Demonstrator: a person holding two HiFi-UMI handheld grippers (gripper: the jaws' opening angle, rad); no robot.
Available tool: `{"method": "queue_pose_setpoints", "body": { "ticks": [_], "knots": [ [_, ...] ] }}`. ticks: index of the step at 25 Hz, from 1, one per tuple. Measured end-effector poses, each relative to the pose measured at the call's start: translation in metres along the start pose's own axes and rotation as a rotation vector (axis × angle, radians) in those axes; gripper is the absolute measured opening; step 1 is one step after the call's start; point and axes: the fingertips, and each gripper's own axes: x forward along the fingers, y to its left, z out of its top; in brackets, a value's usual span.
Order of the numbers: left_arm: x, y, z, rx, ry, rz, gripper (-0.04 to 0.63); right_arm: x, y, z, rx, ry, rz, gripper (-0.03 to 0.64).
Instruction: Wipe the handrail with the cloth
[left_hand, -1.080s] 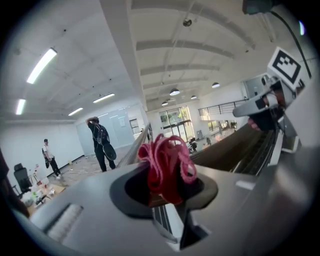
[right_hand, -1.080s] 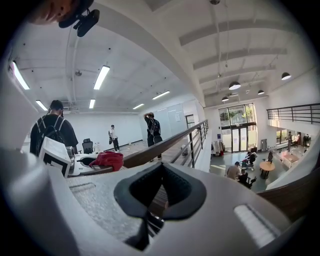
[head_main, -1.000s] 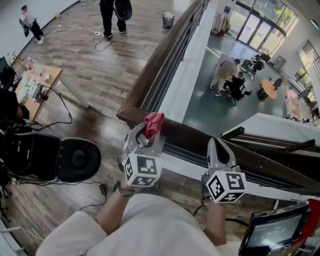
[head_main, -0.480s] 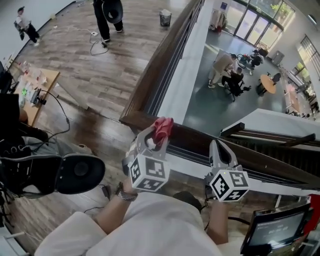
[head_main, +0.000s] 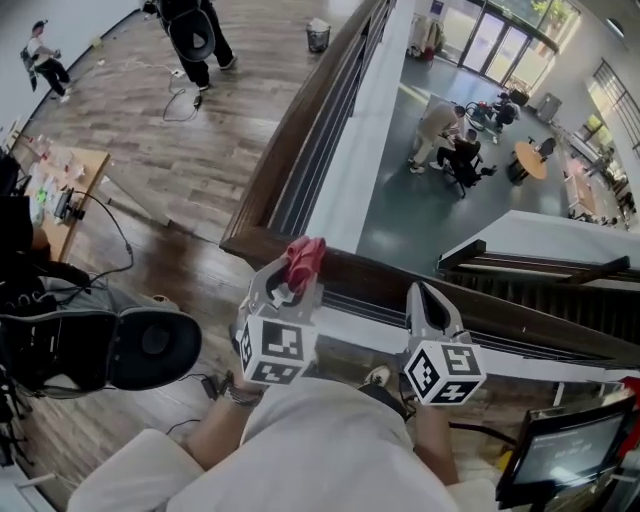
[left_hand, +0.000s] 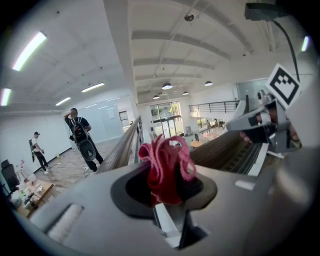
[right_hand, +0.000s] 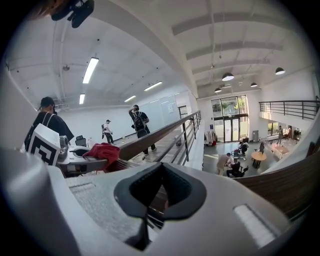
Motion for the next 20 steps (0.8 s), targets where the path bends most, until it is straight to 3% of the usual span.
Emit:
{"method": "queue_pose_setpoints", "body": {
  "ticks": [5,9,20],
  "knots": [
    [0.005,-0.016,0.015,-0.022,-0.001,0.016,0.120,-0.003,0.000,-0.001,-0.021,0.018,0.032,0.003],
    [0.005,-0.037,0.018,0.032,0.026,0.035,0.120,-0.007,-0.008,-0.009,-0.016,0.055,0.058,0.002],
    [0.004,-0.034,0.014,0.030,0.028,0.032,0.118,-0.002,0.006,-0.014,-0.053,0.059,0.105,0.002]
  ]
}}
